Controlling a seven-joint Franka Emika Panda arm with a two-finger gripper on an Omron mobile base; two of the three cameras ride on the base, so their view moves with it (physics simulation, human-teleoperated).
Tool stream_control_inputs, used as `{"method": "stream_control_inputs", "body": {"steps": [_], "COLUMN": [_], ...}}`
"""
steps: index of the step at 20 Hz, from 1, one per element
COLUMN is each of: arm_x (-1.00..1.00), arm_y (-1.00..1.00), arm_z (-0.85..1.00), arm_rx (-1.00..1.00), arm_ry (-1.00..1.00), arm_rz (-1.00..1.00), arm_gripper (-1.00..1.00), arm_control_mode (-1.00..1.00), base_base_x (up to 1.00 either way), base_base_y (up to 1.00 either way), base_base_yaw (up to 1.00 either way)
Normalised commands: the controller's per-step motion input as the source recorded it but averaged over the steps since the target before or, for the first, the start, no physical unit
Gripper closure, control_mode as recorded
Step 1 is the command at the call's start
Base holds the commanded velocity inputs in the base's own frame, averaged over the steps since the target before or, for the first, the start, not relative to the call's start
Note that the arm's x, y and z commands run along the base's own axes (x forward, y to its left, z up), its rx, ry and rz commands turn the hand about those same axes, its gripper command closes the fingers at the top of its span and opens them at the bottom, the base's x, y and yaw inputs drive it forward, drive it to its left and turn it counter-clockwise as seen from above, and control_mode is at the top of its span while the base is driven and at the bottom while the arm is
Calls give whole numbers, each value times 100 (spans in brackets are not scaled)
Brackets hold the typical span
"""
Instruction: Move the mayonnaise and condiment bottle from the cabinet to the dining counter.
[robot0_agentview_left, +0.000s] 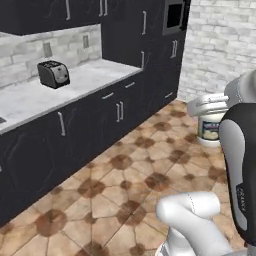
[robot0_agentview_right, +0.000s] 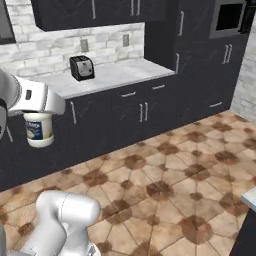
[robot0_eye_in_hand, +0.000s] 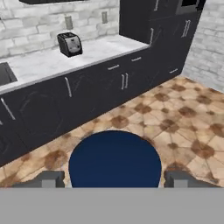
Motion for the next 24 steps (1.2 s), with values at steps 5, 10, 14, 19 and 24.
{"method": "stream_control_inputs", "body": {"steps": [5,10,14,19,24], "arm_x": [0,0,0,0,0], "arm_y": [0,0,0,0,0], "arm_z": [0,0,0,0,0], "arm_rx": [0,0,0,0,0], "arm_ry": [0,0,0,0,0], "arm_rz": [0,0,0,0,0], "arm_gripper": [100,100,100,100,100], "arm_control_mode": [100,100,100,100,100], "base_base_x": [0,0,10,9,6], "base_base_y": [-36,-42,-45,-86,-100], "base_base_yaw": [-95,-86,-43,-8,0]}}
